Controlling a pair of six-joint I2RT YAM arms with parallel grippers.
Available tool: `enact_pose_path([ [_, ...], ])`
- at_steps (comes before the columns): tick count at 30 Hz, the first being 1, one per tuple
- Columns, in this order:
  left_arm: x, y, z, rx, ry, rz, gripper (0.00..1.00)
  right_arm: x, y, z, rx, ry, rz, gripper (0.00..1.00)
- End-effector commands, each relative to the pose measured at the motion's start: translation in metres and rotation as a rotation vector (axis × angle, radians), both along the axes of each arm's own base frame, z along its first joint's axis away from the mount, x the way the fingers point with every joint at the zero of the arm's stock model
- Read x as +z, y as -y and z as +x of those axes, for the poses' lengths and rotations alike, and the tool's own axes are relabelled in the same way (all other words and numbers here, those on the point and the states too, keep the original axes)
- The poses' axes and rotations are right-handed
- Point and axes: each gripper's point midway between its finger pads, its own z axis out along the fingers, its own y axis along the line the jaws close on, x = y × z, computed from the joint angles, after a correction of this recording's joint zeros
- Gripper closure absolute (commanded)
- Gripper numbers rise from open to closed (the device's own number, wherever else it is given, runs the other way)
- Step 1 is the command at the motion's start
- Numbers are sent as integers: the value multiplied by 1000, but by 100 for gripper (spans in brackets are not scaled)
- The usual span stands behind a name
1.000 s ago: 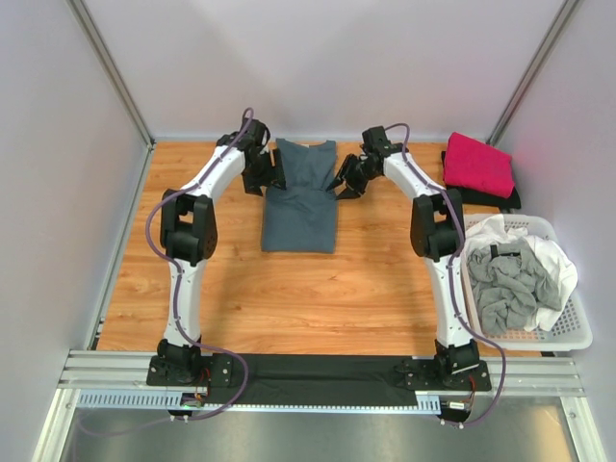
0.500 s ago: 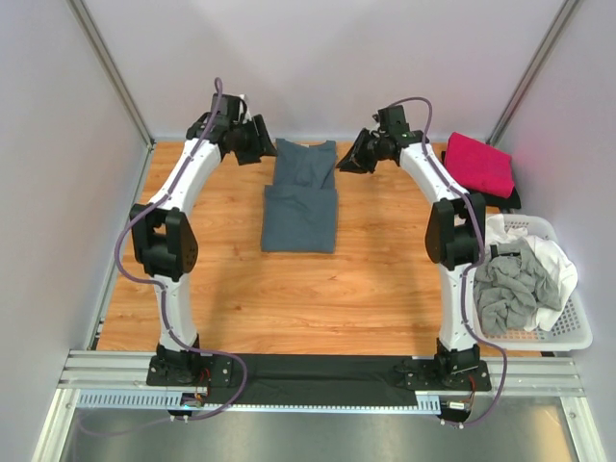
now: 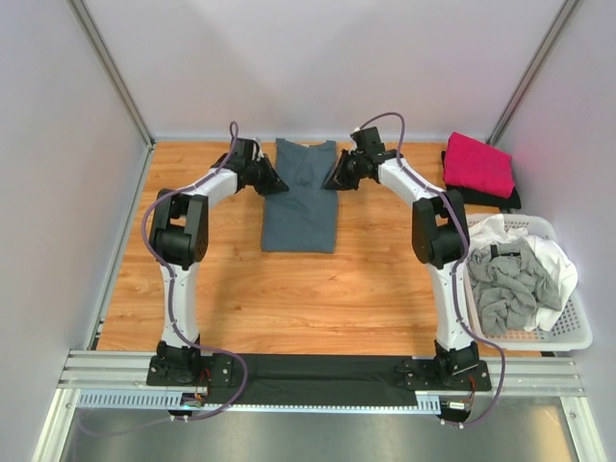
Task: Fold and stack the t-shirts
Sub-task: Fold the tshirt
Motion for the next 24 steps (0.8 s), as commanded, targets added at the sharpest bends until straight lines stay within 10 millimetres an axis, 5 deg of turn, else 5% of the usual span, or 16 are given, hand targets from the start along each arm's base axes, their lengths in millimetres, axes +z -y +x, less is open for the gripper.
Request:
enact_pose_path([
  [1,-2,4,24,39,46,-23,100,-29,15,22,-31,49,-84,100],
  [7,-46,-5,15,58,-40,79,100,-63,23,18,-48,-10,-119,100],
  [13,-57,-3,19,29,-33,101,100,-74,27,19,-40,-16,-132,100],
  [17,-21,2,23,-27,45,93,100,-59,28,20,-18,7,-123,100],
  [21,36,-2,15,-111,164,135,89,-1,23,24,18,110,-83,100],
  [22,66,-4,10,-116,210,138,74,10,22,22,30,129,-78,99],
  [23,80,-6,5,-132,243,153,65,20,21,19,38,144,-72,97],
  [24,87,-9,-2,-137,252,162,44,42,22,17,43,176,-60,88],
])
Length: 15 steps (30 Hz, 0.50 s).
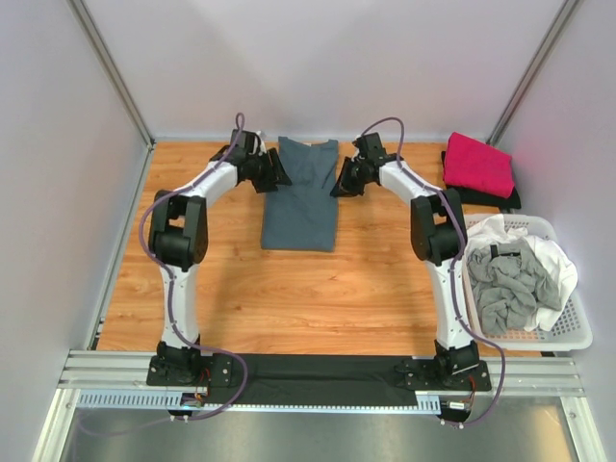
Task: Fold and stack the t-shirts
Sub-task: Fold the tshirt
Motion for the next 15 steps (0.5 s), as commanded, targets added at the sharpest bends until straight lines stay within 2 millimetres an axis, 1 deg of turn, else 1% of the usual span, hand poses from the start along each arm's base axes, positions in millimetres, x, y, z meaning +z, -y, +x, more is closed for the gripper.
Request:
enact_pose_path([
  [1,133,-7,-16,-71,270,18,35,105,-1,4,55,199,50,81],
  [2,140,-13,-22,-63,284,41,28,110,0,-2,60,196,46,74],
  [3,135,-18,-34,-56,264,59,21,127,1,-9,64,220,50,52],
  [4,154,-24,-47,-47,292,67,20,121,4,-20,68,195,42,45],
  [5,153,-29,-56,-33,282,80,19,121,4,-29,77,192,35,39],
  [6,149,-35,-75,-26,262,89,17,137,5,-39,81,217,36,29],
  [7,144,-38,-84,-21,249,93,16,138,7,-46,77,216,34,25],
  [8,137,-40,-94,-10,227,85,16,118,9,-64,80,157,21,21],
  [9,123,-44,-113,-7,198,87,16,129,10,-74,76,171,29,8],
  [10,117,-46,-122,9,174,79,16,123,8,-85,82,155,28,3],
  [11,93,-50,-139,16,112,88,16,111,11,-104,77,113,24,0],
  [12,94,-53,-147,26,114,81,16,102,11,-116,77,87,19,0],
  [13,87,-54,-155,42,90,73,16,97,4,-127,93,85,18,0],
  [14,70,-56,-168,43,48,78,16,81,7,-146,94,44,1,0],
  [15,69,-57,-172,48,50,71,16,74,8,-153,77,31,-21,1],
])
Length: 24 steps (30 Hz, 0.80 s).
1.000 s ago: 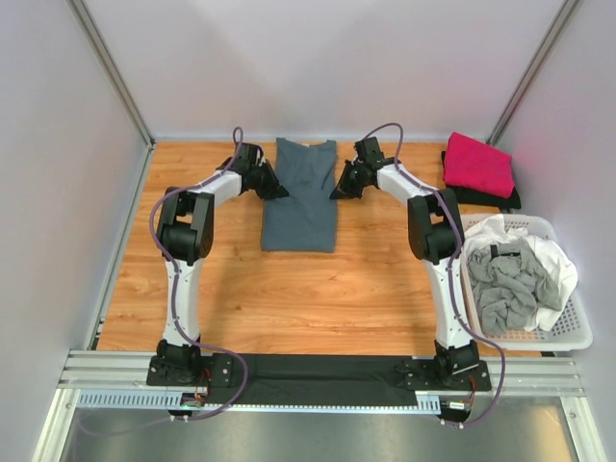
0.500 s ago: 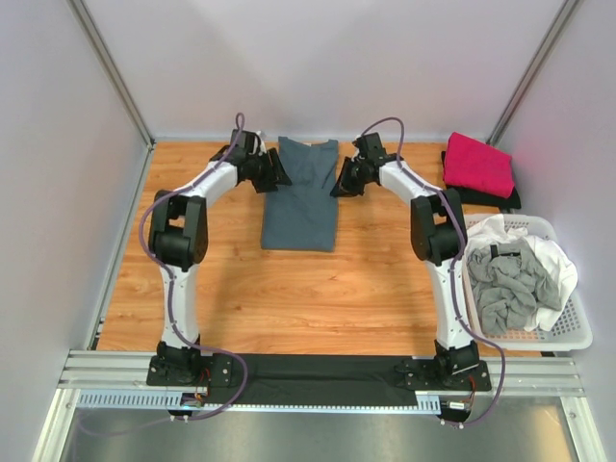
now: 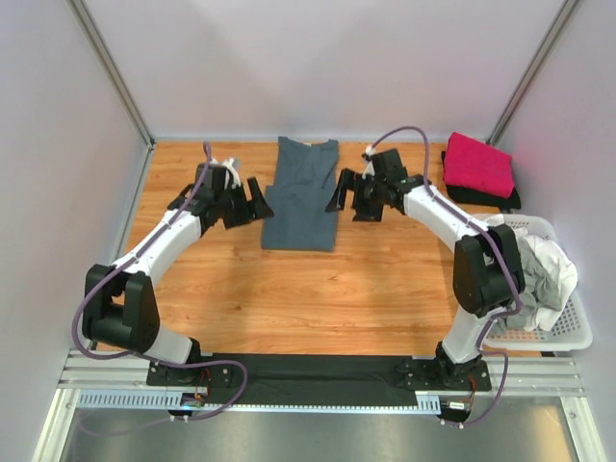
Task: Fold and stack the t-shirts
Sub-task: Fold the tshirt
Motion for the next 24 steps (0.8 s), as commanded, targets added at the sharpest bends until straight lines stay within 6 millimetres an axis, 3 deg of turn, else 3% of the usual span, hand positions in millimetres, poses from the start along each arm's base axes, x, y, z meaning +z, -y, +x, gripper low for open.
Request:
enact_pose_path([
  [1,-43,-7,-28,42,-132,6,16,-41,-9,-38,-1,-81,-51,1],
  [3,-55,-6,-34,42,-144,-4,17,-59,-9,-56,-25,-128,-50,6],
  [6,-66,-5,-35,54,-153,-20,20,-73,-16,-59,-49,-136,1,17],
  [14,-104,-3,-26,63,-224,-9,28,-95,-30,-44,-47,-163,-3,32],
  [24,-126,-2,-9,60,-263,12,40,-107,-38,-36,-44,-201,0,51],
])
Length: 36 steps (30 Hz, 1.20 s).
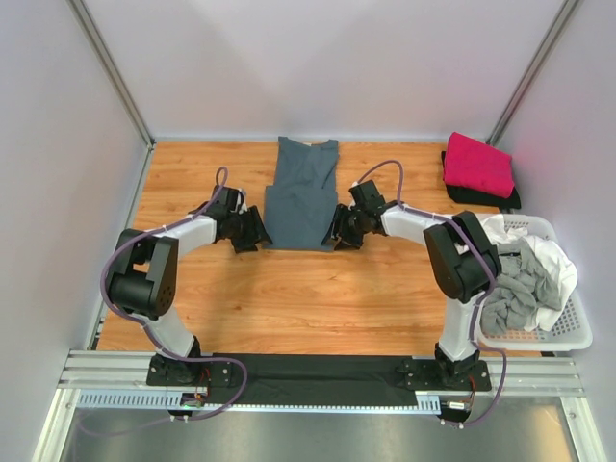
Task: Fold and stack the t-shirts
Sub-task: Fold the tshirt
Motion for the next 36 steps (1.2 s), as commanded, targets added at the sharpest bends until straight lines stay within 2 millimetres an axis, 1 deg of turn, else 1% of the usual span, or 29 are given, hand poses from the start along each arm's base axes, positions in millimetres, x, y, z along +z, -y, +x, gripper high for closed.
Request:
enact_pose_path([
  [1,11,4,26,-4,65,-10,40,5,-11,15,-1,32,26,54],
  [2,7,3,25,-5,52,-2,43,6,-13,16,2,32,30,60],
  [4,5,2,27,-9,55,13,48,3,-13,14,3,18,30,65],
  [5,2,1,26,-12,49,16,54,2,-13,13,2,13,30,74],
  [7,0,0,26,-15,42,27,60,-2,-12,11,-2,1,25,82],
  [8,-3,0,24,-16,30,29,75,-4,-11,10,-1,-5,24,90],
  [10,-6,0,21,-20,18,27,94,-6,-10,8,-5,-14,19,99],
  [11,-9,-1,17,-21,0,31,100,-7,-9,7,-6,-19,15,100],
  [15,-11,-6,1,-16,-40,52,100,-8,-4,-6,5,-52,7,100],
  [18,-14,-14,-23,-4,-91,76,100,-8,6,-20,16,-77,-31,100],
  [19,-13,-17,-35,2,-111,77,100,-8,9,-24,32,-74,-44,100],
  [20,-13,-17,-44,0,-124,77,100,-7,11,-27,38,-81,-49,100],
  [21,-17,-18,-56,-4,-144,86,100,-5,13,-34,43,-93,-55,100],
  [22,-11,-19,-63,-1,-142,95,100,-5,15,-39,46,-104,-57,100],
  [23,-11,-20,-70,-3,-148,104,100,-10,20,-52,50,-137,-65,100],
  [24,-13,-19,-80,-17,-150,128,100,-5,22,-57,52,-132,-59,100],
  [25,-12,-19,-85,-19,-150,144,100,-5,25,-64,50,-141,-58,100],
  [26,-5,-20,-90,-19,-139,155,100,-11,32,-77,47,-169,-68,100],
  [27,-5,-21,-94,-23,-133,181,100,-4,32,-83,52,-153,-61,99],
  [28,0,-21,-99,-27,-127,186,100,-2,34,-89,56,-152,-61,100],
  [29,3,-19,-105,-26,-134,186,100,-10,42,-106,58,-182,-82,100],
  [30,5,-18,-110,-26,-140,187,100,-2,42,-111,66,-160,-76,100],
  [31,12,-17,-117,-28,-137,187,100,-2,44,-119,68,-164,-82,100],
  [32,15,-17,-123,-24,-134,195,100,-2,46,-125,74,-167,-83,100],
  [33,18,-14,-129,-13,-126,210,100,-3,50,-136,68,-180,-89,100],
  [34,24,-16,-139,-4,-110,211,100,-3,52,-140,64,-183,-88,100],
  [36,29,-15,-150,23,-103,201,100,3,53,-148,60,-183,-76,100],
])
